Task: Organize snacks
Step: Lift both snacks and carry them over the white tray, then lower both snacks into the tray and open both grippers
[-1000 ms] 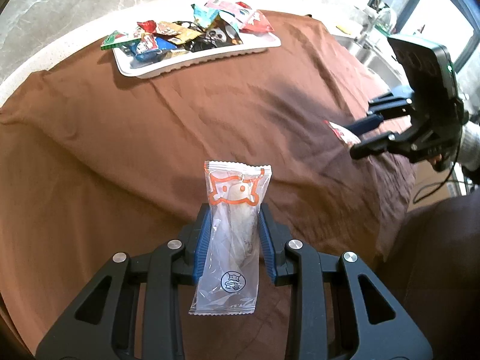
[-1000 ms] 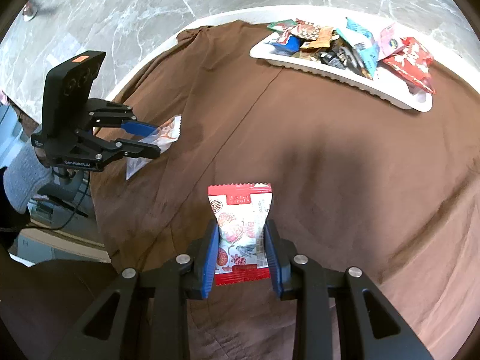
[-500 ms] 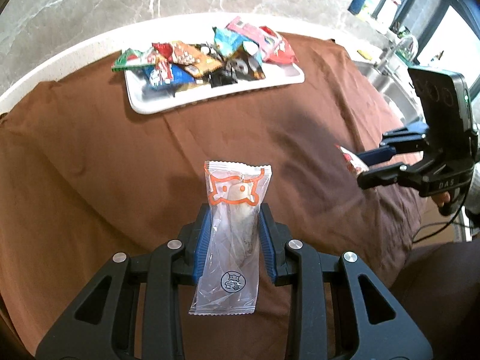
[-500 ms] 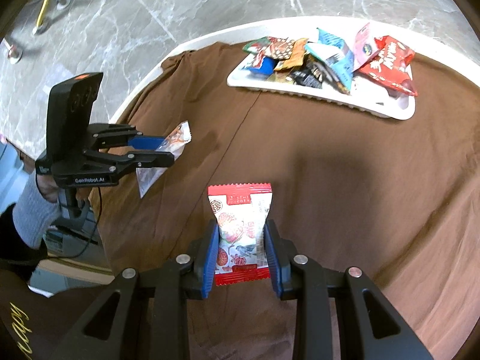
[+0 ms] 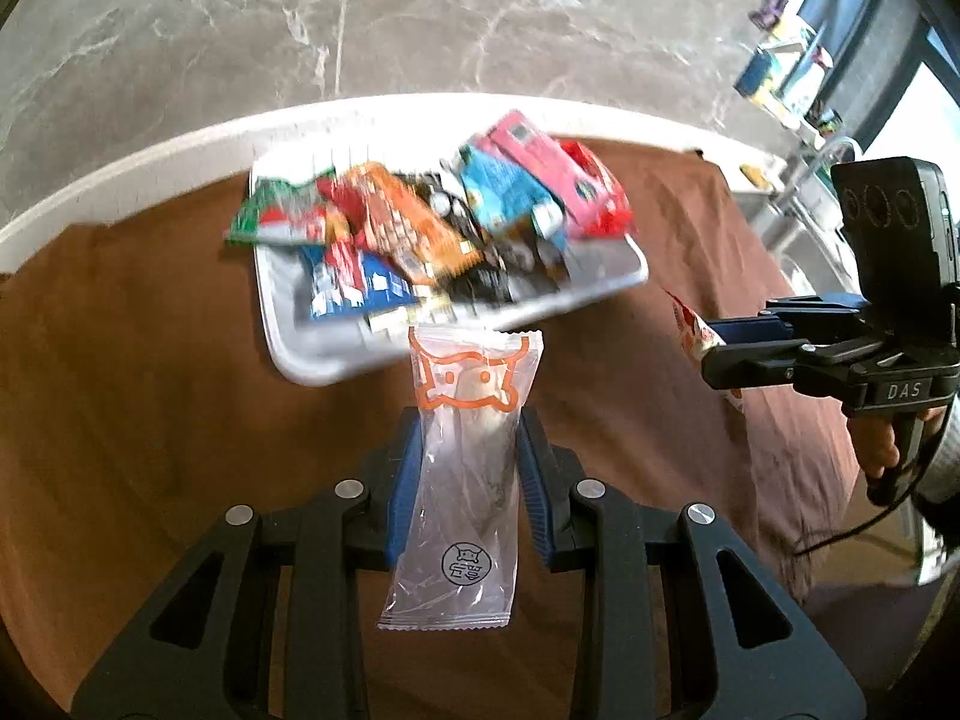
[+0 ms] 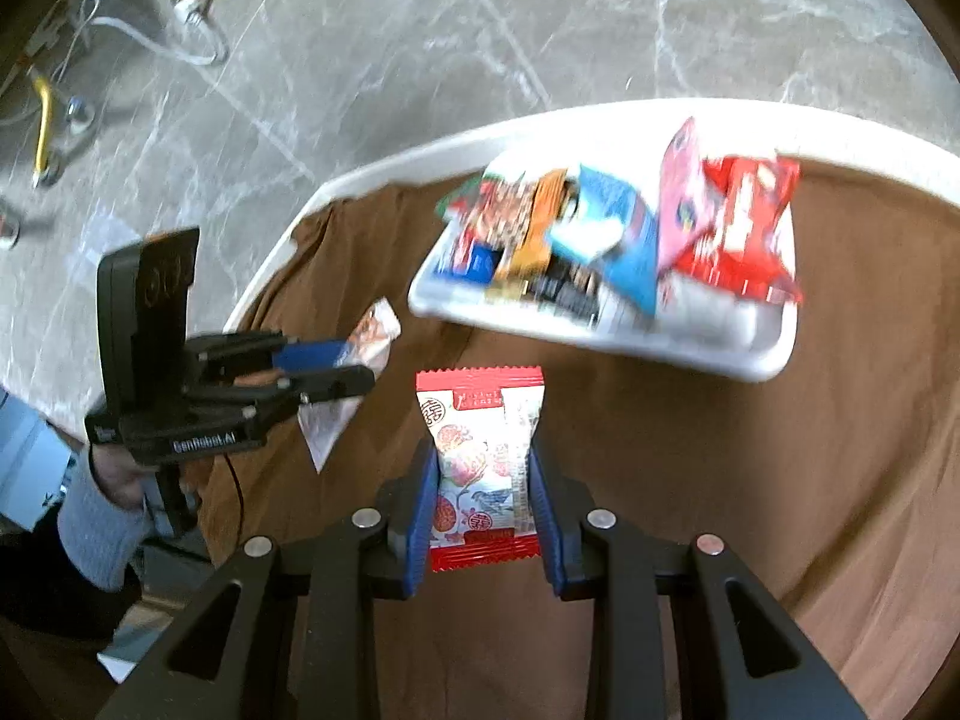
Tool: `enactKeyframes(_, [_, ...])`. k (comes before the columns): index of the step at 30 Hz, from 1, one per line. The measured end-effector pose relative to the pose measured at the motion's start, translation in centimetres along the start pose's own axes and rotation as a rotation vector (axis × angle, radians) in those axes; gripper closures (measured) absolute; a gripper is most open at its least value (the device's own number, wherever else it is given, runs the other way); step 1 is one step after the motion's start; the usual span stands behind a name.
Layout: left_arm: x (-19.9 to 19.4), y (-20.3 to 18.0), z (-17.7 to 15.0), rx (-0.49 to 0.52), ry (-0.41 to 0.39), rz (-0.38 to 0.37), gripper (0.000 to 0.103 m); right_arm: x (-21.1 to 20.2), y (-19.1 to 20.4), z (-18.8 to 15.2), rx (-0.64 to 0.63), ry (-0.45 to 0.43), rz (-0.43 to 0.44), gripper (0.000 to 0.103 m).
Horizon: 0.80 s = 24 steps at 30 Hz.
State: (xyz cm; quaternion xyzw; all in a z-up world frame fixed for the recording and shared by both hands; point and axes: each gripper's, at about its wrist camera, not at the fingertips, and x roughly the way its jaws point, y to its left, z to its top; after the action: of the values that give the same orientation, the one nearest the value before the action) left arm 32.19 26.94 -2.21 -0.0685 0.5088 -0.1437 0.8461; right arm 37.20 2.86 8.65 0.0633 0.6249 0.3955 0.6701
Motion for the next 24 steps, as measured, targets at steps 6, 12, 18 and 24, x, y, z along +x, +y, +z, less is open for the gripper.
enactKeyframes(6, [1.2, 1.6, 4.5, -0.041, -0.038, 0.009, 0.074, 0.3, -1.3, 5.1, 0.025, -0.083, -0.030, 0.071])
enactKeyframes(12, [3.6, 2.8, 8.6, -0.088, -0.055, 0.010, 0.074, 1.6, -2.9, 9.5, 0.052, -0.132, -0.084, 0.071])
enactKeyframes(18, [6.7, 3.9, 11.4, -0.146, -0.062, 0.002, 0.074, 3.8, -4.9, 11.8, 0.086, -0.129, -0.137, 0.071])
enactKeyframes(24, [9.2, 4.4, 12.9, -0.169, -0.065, 0.019, 0.074, 5.2, -6.1, 12.4, 0.085, -0.120, -0.179, 0.070])
